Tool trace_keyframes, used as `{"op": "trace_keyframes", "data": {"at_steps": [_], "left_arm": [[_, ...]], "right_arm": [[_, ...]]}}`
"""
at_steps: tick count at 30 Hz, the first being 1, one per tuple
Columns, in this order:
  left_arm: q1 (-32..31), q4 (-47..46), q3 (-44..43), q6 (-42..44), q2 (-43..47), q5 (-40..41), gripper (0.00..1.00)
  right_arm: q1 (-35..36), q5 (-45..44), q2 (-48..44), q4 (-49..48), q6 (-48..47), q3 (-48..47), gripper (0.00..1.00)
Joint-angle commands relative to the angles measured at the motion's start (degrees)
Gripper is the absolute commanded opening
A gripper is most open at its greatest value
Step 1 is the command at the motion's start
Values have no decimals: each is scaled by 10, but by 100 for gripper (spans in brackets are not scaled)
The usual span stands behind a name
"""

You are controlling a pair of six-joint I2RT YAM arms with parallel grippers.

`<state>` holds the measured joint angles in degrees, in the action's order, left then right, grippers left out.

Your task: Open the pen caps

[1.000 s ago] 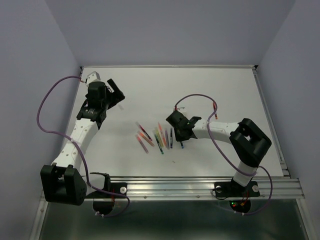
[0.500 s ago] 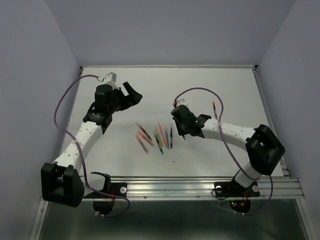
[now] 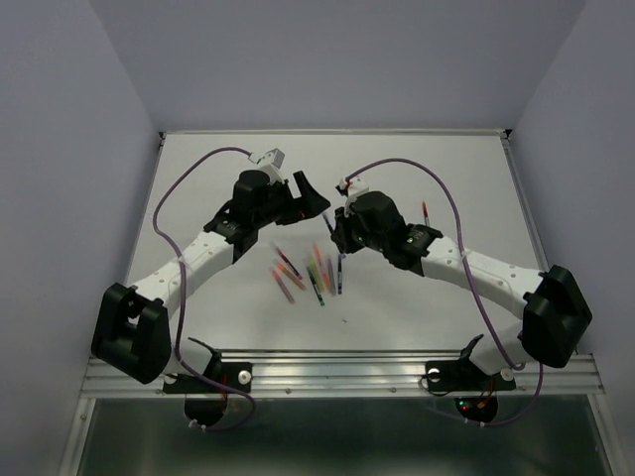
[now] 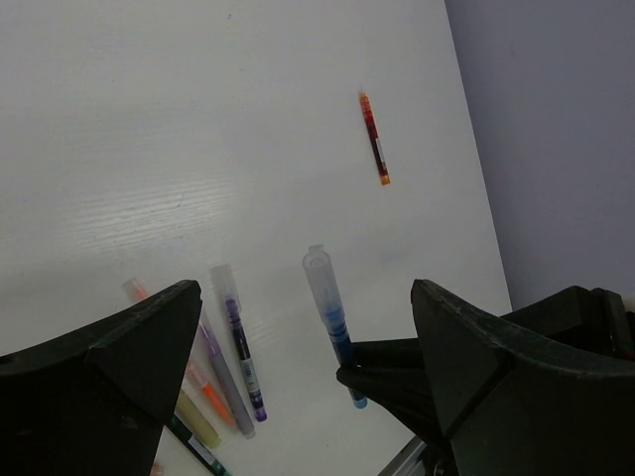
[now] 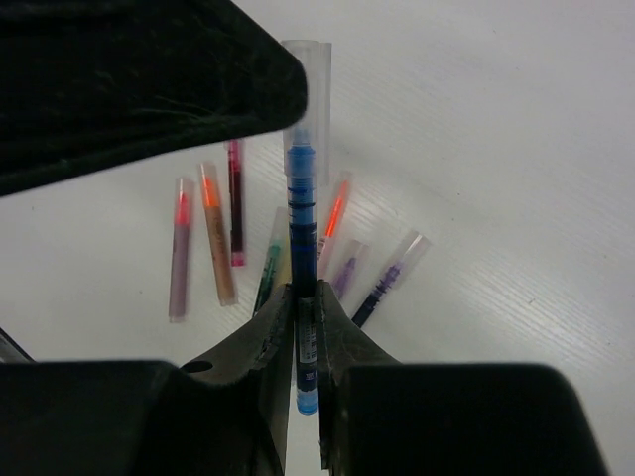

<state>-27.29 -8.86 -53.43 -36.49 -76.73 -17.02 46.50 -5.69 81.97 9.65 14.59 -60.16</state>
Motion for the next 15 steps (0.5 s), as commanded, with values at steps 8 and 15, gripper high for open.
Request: {"op": "trace_keyframes", "data": {"at_steps": [8, 15], "left_arm": [[-23, -34, -46, -4, -23, 19, 79], [-30, -24, -55, -2, -35, 26, 62]], "right_arm": [[-4, 33, 24, -47, -5, -56, 1], [-4, 21, 28, -47, -11, -67, 1]]}}
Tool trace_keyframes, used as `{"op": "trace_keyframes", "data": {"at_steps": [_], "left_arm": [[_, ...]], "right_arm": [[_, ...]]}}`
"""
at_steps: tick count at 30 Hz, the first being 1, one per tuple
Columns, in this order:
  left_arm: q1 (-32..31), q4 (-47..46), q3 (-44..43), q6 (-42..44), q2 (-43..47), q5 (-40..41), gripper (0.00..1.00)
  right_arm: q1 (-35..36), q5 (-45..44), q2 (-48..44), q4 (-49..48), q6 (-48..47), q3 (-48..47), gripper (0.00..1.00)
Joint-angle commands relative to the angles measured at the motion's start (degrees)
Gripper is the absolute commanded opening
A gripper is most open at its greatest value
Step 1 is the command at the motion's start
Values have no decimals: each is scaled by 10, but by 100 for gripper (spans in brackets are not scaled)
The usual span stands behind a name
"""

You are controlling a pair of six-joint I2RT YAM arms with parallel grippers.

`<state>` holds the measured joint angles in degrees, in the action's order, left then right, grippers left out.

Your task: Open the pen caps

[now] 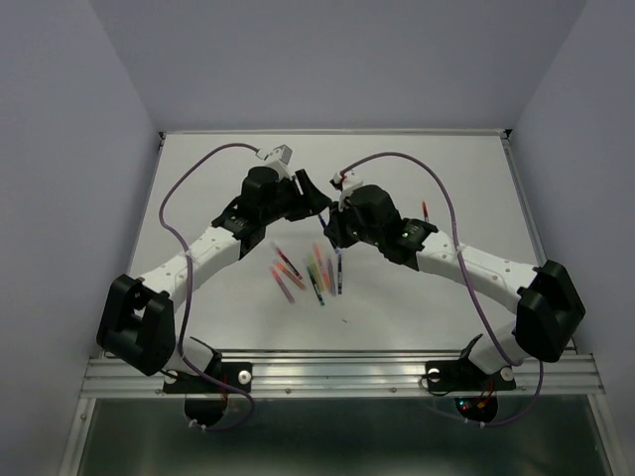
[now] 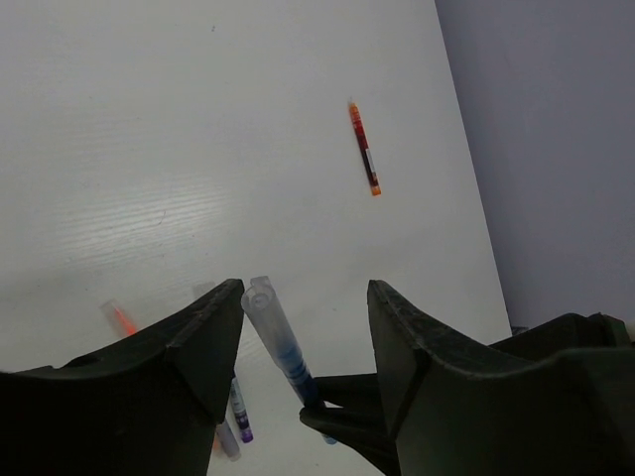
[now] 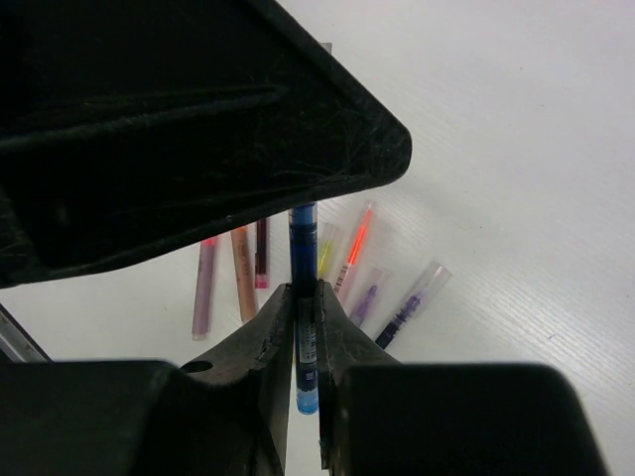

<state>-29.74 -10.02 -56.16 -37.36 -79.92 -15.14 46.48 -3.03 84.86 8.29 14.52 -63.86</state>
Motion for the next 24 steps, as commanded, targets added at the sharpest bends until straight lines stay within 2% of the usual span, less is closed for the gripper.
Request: {"op": "trace_keyframes", "data": {"at_steps": [1, 2, 3, 5, 6, 8, 9, 10, 11, 14, 16, 18, 19, 23, 24], "left_arm": [[-6, -13, -28, 7, -4, 7, 59], [-8, -13, -28, 8, -4, 7, 58], [-8, -12, -30, 9, -6, 7, 50], [-8, -11, -32, 7, -7, 10, 42], [-8, -10, -32, 7, -6, 11, 33], [-9, -10, -33, 6, -6, 12, 23], [-9, -9, -33, 5, -6, 12, 14], [-9, -8, -33, 4, -6, 14, 10], [-10, -8, -33, 1, -6, 15, 1], [-13, -8, -33, -4, -6, 17, 0], [-15, -9, -33, -8, -5, 19, 0], [-16, -12, -32, -13, -2, 22, 0], [-18, -17, -31, -17, -1, 24, 0], [-22, -27, -26, -24, 8, 24, 0], [-23, -28, -27, -25, 9, 24, 0]], "right_arm": [[-3, -5, 0, -33, -12, -32, 1], [-3, -4, 0, -34, -13, -33, 1], [-3, -4, 0, -33, -14, -34, 1], [-3, -7, 0, -34, -15, -36, 1], [-3, -8, 0, -33, -16, -36, 1], [-3, -8, 0, -33, -16, -36, 1], [-3, -11, 0, -33, -16, -36, 1], [-3, -11, 0, -32, -17, -36, 1], [-3, -14, 0, -32, -17, -36, 1], [-3, -19, 1, -33, -18, -36, 3], [-3, -24, 2, -33, -16, -37, 17], [-3, -25, 5, -32, -17, -36, 23], [-3, -28, 6, -33, -15, -37, 33], [-3, -32, 18, -33, -14, -43, 43], [-3, -33, 25, -33, -16, -46, 43]]}}
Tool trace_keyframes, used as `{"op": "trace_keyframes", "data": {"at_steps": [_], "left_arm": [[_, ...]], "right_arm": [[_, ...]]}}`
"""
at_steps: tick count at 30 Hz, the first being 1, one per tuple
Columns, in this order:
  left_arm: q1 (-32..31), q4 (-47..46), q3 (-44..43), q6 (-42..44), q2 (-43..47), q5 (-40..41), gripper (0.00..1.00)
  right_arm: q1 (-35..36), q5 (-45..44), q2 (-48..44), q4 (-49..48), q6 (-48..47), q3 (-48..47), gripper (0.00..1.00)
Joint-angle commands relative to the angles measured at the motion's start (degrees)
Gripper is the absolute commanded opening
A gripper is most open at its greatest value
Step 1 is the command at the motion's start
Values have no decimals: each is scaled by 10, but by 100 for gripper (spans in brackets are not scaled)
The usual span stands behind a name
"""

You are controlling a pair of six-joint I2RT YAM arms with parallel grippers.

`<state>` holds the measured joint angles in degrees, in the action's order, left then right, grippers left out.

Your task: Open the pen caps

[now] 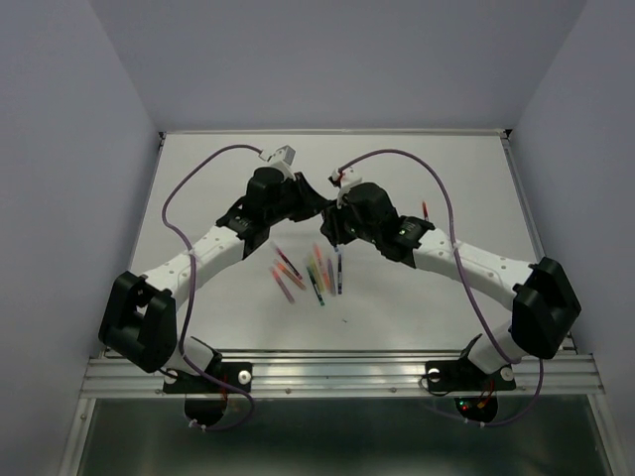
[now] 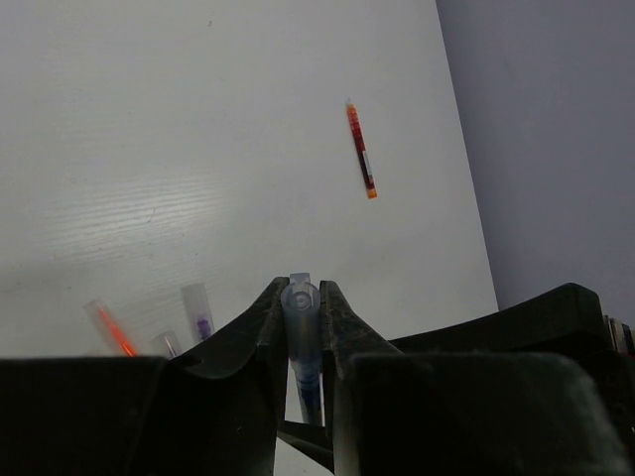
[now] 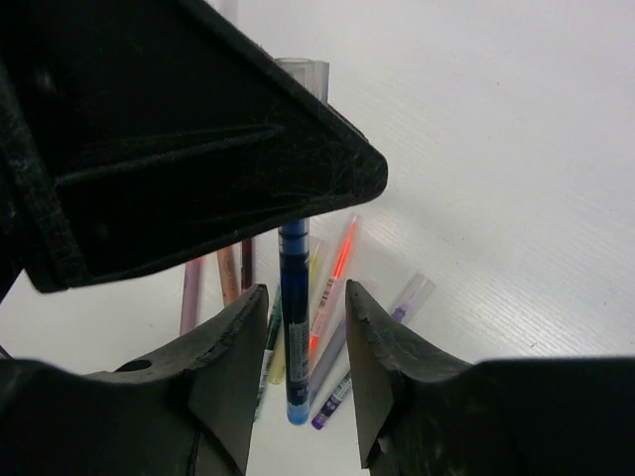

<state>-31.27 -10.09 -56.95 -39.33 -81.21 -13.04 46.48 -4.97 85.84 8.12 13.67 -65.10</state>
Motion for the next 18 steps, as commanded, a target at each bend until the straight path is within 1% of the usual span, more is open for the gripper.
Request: {"op": "trace_keyframes", "data": {"at_steps": [1, 3, 4, 6, 7, 8, 12, 14, 15, 16, 17, 18], "left_arm": [[-8, -27, -20, -5, 22, 3, 0], [-10, -28, -19, -5, 24, 5, 0], [-10, -27, -19, -5, 24, 6, 0], [-10, -28, -19, -6, 23, 13, 0], [-10, -28, -19, -7, 22, 20, 0], [-10, -28, -22, -6, 18, 28, 0], [1, -11, -64, 7, -14, 97, 0], [30, -12, -104, 13, -32, 110, 0], [42, -14, -118, 14, -51, 116, 0], [72, -21, -144, 12, -72, 115, 0], [73, -20, -159, 9, -72, 112, 0], [102, -23, -187, 8, -96, 101, 0]], "right_arm": [[-3, -15, 18, -31, -8, -38, 43], [-3, -18, 23, -31, -9, -42, 33], [-3, -18, 27, -31, -8, -43, 21], [-3, -14, 27, -31, -15, -43, 11], [-3, -12, 27, -31, -17, -42, 4], [-3, -4, 24, -32, -21, -35, 1], [-3, 31, 6, -28, -36, 4, 1], [-3, 59, -8, -26, -29, 27, 1], [-3, 75, -24, -29, -21, 56, 1], [5, 94, -36, -35, -9, 75, 1], [5, 112, -44, -35, -1, 90, 1], [22, 123, -65, -38, 18, 121, 1]]}}
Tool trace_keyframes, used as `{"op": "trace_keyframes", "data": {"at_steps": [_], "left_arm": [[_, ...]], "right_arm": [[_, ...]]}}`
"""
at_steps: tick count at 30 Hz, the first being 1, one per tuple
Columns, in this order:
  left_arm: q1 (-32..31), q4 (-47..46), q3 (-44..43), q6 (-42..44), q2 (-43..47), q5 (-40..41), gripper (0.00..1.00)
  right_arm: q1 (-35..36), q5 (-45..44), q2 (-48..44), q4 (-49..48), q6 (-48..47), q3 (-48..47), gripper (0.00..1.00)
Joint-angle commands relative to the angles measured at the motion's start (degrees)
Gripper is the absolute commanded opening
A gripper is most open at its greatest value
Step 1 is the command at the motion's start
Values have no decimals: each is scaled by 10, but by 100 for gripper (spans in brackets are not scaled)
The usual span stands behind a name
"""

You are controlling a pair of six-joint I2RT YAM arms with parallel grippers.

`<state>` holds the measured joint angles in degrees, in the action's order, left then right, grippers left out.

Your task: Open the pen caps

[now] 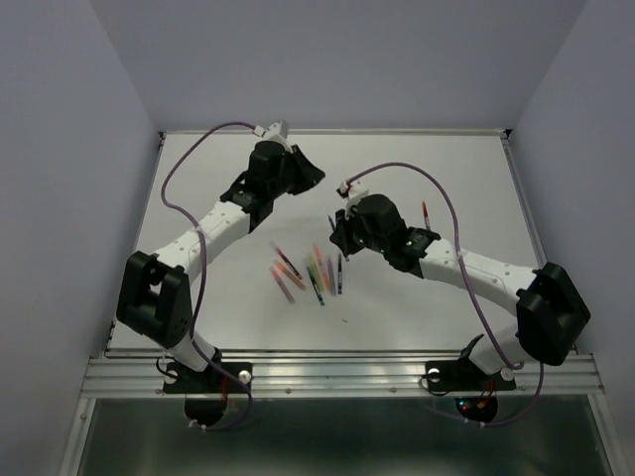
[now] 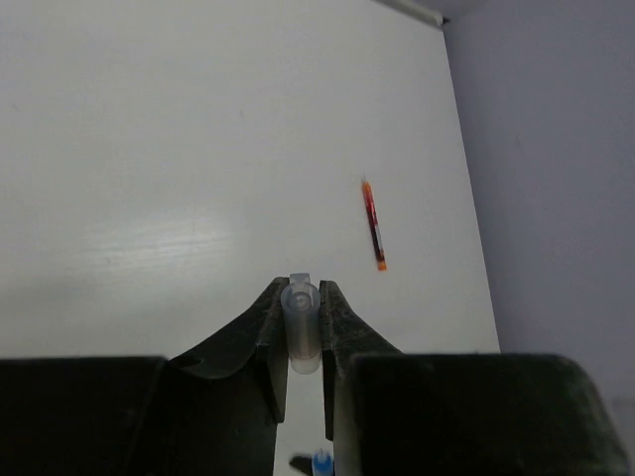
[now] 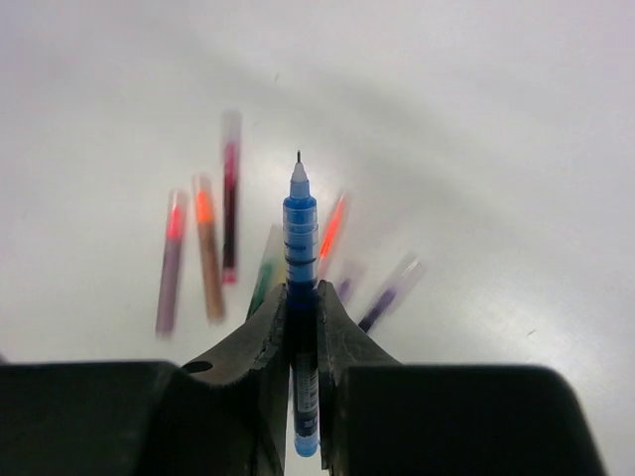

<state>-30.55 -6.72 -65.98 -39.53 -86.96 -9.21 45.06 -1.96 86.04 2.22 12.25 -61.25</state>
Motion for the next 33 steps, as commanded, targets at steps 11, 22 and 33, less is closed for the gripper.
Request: {"op": "trace_keyframes", "data": {"at_steps": [11, 22, 33], "left_arm": [[144, -1, -110, 31, -61, 68, 0], [174, 122, 65, 19, -4, 201, 0], [222, 159, 75, 13, -56, 231, 0]], "right_arm": [[12, 10, -120, 61, 77, 114, 1], [-184, -92, 34, 81, 25, 33, 1], [-254, -166, 214, 95, -28, -98, 10]]}}
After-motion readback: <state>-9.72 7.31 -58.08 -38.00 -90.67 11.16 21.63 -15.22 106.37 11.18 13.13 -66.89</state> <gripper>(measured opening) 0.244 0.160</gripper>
